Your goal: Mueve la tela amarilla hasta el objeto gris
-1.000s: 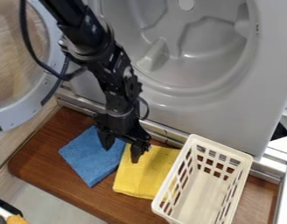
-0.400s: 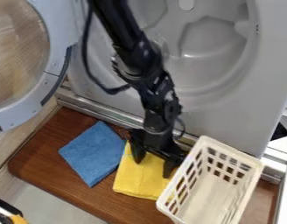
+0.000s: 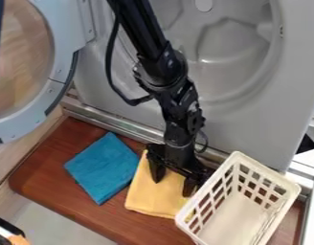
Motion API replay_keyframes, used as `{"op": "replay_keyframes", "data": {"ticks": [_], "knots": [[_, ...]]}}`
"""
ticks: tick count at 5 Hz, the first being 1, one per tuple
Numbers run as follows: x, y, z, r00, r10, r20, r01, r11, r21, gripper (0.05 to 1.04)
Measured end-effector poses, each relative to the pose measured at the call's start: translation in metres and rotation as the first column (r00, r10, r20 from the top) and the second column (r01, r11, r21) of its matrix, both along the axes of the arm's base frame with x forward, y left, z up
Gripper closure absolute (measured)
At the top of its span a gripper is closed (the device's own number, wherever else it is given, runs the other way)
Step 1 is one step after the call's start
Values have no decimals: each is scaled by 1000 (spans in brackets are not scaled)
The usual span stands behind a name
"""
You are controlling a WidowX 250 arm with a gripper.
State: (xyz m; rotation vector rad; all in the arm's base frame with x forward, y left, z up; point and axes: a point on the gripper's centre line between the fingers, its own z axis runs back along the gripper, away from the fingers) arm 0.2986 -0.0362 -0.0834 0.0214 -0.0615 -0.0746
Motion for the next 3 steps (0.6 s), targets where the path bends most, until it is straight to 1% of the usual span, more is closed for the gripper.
{"op": "replay_keyframes", "data": {"ticks": [1,2,3], "knots": [[2,-1,2,1000,0,8,0,1000,-1,356],[-14,-4,9,999,-29,16,29,999,22,628],[-15,-5,39,997,-22,70,21,999,28,865]]}}
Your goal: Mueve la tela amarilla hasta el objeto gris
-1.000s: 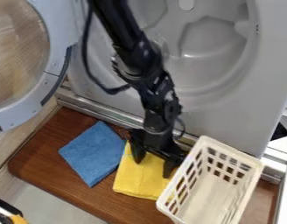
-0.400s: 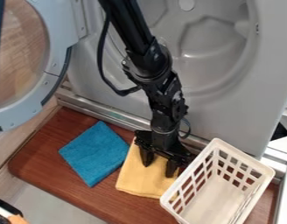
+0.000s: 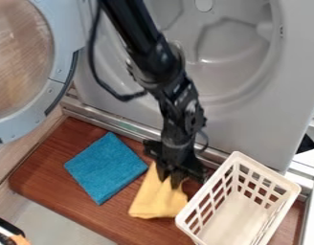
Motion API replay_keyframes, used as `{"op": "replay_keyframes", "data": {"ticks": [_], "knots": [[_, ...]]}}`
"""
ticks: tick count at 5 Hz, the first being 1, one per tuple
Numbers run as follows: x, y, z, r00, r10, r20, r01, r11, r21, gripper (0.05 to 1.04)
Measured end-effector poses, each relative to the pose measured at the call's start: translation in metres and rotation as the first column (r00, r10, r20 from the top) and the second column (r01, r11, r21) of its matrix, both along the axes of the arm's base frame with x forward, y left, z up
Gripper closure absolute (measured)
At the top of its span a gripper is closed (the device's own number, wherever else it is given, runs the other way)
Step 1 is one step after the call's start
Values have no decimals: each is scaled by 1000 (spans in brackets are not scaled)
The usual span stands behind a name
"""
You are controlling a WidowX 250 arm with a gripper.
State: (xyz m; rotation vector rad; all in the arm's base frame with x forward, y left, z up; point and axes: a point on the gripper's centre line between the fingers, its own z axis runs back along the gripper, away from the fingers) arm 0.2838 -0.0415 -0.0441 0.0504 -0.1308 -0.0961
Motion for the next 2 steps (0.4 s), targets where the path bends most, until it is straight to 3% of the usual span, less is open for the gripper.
{"op": "replay_keyframes", "data": {"ticks": [1,2], "knots": [[6,-7,45,996,-6,88,7,1000,-9,966],[19,-5,77,986,0,166,-2,1000,13,983]]}}
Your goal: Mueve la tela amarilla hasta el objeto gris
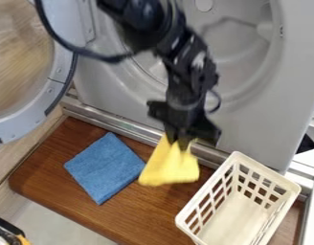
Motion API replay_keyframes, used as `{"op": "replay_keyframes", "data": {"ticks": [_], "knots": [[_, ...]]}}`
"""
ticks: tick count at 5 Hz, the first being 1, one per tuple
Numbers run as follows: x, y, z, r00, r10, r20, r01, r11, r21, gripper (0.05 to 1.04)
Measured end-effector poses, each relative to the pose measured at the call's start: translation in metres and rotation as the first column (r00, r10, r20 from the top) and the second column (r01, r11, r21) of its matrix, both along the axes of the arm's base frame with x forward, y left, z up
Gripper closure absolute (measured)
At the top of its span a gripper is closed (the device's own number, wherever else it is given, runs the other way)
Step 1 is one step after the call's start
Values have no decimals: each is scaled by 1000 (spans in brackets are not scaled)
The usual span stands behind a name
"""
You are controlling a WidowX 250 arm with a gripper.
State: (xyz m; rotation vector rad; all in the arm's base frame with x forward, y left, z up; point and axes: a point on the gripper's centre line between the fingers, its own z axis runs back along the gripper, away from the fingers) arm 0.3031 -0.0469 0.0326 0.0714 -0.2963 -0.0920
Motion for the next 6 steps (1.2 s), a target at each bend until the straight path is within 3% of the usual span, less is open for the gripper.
{"op": "replay_keyframes", "data": {"ticks": [1,2,3,4,5,6], "knots": [[31,-5,33,994,-22,111,24,1000,-19,983],[61,12,62,981,-4,195,11,999,-33,983],[90,24,81,961,3,276,13,998,-53,983],[106,31,76,965,-2,264,13,999,-39,948],[106,30,75,964,-5,264,18,999,-47,741],[108,27,69,966,-4,260,23,997,-68,434]]}}
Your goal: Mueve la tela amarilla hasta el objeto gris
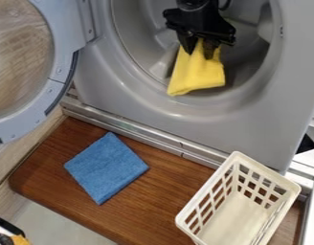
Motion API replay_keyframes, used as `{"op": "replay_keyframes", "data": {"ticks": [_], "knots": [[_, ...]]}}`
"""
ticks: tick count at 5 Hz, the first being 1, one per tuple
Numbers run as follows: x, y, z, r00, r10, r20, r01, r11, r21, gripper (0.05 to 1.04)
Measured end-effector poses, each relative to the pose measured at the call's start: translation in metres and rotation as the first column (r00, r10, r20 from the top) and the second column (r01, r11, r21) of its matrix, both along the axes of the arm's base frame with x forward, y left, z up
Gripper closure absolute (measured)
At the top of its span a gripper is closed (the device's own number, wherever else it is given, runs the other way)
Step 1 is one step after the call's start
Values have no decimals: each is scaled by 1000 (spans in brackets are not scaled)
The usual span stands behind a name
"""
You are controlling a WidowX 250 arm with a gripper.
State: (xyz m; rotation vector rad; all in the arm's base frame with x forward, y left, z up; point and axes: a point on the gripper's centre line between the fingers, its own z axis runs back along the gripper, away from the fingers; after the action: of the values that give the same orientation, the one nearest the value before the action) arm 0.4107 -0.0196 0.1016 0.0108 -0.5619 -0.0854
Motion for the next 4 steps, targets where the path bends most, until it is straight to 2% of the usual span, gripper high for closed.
{"op": "replay_keyframes", "data": {"ticks": [1,2,3,4], "knots": [[1,6,-1,1000,9,4,-9,1000,-4,141],[2,8,-13,1000,16,-21,-16,1000,-20,76],[-1,11,-14,999,20,-46,-21,999,-28,82],[-23,4,16,997,33,-68,-38,997,-62,83]]}}
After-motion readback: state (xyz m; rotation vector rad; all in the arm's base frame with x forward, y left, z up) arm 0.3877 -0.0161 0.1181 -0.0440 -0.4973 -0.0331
